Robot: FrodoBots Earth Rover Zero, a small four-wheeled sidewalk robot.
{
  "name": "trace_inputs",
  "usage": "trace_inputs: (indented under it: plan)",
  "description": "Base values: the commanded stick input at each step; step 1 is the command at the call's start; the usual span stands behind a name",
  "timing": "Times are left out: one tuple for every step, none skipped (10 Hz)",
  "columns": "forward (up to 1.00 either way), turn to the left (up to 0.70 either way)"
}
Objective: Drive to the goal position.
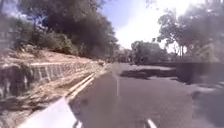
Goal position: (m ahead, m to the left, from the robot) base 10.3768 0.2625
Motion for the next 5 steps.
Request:
trace_inputs:
  plan:
    - [0.7,0.0]
    - [0.7,0.0]
    - [0.7,0.0]
    - [0.7,0.0]
    - [0.7,0.0]
